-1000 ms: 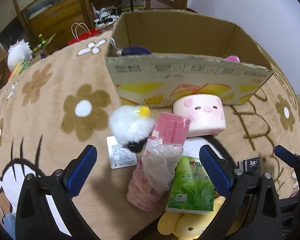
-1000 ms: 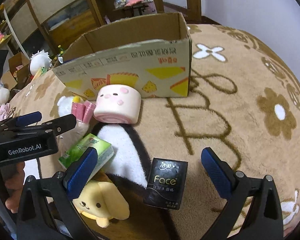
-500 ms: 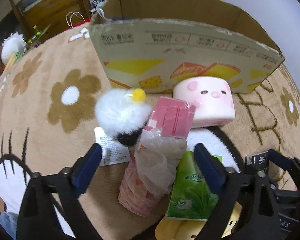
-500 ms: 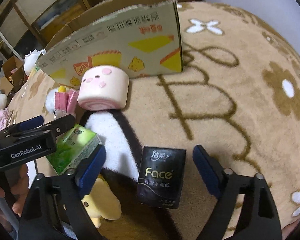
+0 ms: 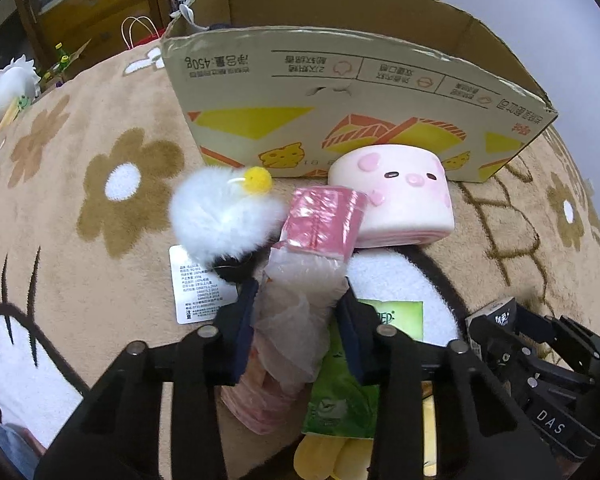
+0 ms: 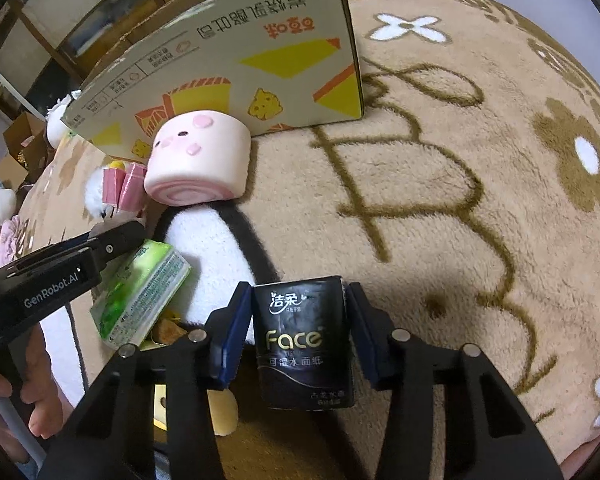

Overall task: Organize soft objects
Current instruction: 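Grasp the pink packaged item with the left tool while the right tool grasps the black Face tissue pack, then carry both items over the box and open both tools to drop them inside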

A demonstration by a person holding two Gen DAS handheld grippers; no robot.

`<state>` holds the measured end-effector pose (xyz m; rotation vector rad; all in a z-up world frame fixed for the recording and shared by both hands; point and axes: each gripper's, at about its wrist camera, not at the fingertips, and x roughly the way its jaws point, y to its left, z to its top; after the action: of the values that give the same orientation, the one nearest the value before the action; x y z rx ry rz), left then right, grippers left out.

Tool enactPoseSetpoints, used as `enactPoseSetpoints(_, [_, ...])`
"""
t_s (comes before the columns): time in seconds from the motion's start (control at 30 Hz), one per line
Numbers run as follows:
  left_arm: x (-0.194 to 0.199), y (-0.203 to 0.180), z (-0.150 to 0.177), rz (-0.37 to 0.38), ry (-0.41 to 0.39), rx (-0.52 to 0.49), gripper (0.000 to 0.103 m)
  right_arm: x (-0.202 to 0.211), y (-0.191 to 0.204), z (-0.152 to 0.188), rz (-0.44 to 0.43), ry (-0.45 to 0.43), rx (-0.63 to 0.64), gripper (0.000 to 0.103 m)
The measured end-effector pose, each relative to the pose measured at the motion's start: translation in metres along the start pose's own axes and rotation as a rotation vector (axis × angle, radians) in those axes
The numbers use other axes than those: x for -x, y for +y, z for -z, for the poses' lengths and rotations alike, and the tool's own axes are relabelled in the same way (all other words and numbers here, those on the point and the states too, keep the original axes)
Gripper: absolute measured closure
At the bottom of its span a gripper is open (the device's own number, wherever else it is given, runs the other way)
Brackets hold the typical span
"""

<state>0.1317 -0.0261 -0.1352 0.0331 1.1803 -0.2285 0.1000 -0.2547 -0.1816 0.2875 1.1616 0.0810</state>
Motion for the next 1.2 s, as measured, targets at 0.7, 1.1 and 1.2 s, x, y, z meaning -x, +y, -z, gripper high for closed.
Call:
enactPoseSetpoints(0.7, [0.037, -0.005, -0.006, -0.02, -0.088, -0.049, 0.085, 0.049, 0.017, -0.018, -0.018, -0.278, 0.064, 0.054])
enactPoseSetpoints(1.1, [0.093, -0.001, -0.015, -0.031, -0.251, -0.025, 0.086, 0.103, 0.041, -0.03, 0.022, -0.516, 0.174, 0.054])
enactPoseSetpoints(1.2, [0.113, 0.003, -0.022, -0.041, -0.323, -0.01, 0.086, 0.114, 0.05, -0.035, 0.023, -0.555, 0.193, 0.054])
